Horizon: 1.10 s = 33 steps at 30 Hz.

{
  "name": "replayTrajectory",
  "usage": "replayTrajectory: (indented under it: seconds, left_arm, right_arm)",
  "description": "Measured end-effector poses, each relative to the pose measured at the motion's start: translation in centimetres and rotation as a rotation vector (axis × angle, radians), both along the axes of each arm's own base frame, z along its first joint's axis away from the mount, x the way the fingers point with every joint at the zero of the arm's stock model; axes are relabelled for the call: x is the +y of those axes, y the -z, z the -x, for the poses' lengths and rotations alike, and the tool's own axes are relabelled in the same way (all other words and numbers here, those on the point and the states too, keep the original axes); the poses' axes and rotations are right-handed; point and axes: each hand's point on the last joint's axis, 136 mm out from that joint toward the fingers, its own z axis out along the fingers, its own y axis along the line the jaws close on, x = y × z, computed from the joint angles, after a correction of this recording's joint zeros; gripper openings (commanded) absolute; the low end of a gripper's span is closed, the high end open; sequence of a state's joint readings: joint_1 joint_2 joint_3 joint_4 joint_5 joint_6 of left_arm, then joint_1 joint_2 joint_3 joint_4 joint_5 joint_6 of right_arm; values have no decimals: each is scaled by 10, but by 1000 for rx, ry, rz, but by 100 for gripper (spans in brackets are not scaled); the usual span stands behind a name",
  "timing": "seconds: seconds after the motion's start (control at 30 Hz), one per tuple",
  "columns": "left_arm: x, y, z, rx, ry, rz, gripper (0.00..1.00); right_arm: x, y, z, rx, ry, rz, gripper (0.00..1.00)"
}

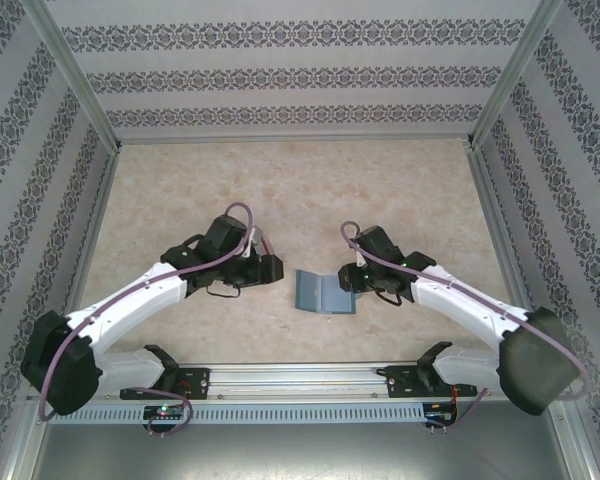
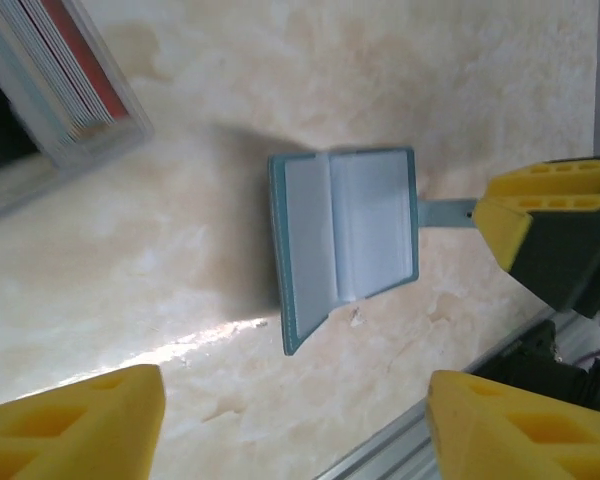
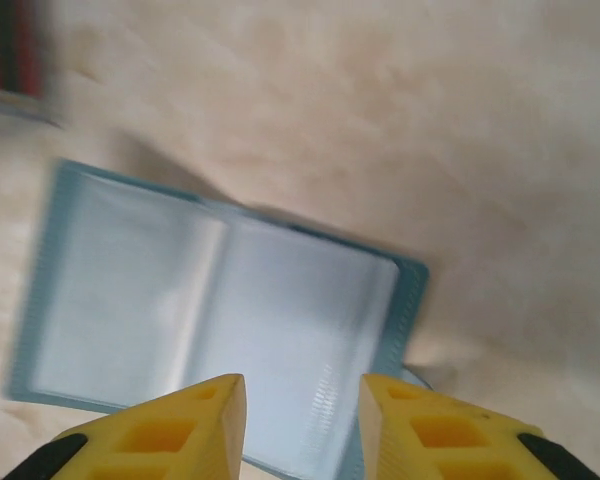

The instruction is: Put the credit cards into the card holder

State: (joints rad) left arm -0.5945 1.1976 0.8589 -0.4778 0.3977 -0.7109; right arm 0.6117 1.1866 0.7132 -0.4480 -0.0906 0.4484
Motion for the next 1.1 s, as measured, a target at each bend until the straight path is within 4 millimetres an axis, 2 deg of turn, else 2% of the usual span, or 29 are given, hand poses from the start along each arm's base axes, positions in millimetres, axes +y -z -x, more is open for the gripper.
replayTrajectory:
  seconds: [0.1, 0.23, 0.33, 0.4, 0.5, 0.7, 0.8, 0.87, 1.1]
  left_arm:
    - [20, -19, -10, -54, -56, -43, 78]
    - [61, -17, -25, -34, -177, -105, 83]
    - [93, -8, -31, 9, -274, -142, 80]
    - [110, -3, -35, 37, -335, -138, 78]
    - [132, 10, -36, 95, -410, -114, 85]
    - [171, 37, -30, 234, -588, -29, 87]
    - [179, 48, -29, 296, -635, 23, 87]
    - [177, 52, -29, 319, -631, 48, 86]
    - [167, 50, -33, 321, -610, 115, 86]
  right_arm:
    - [18, -28, -9, -93, -35, -62, 40]
    - [41, -43, -20, -144, -76, -96, 41]
    - [67, -46, -30, -149, -127, -84, 42]
    - [91, -48, -37, -159, -165, -71, 47]
    - [122, -49, -50, -176, -206, -51, 51]
    - [188, -36, -77, -176, -257, -29, 53]
    - [213, -25, -84, -161, -279, -29, 53]
    - [222, -18, -86, -146, -290, -28, 53]
    - [239, -2, -87, -97, -317, -20, 53]
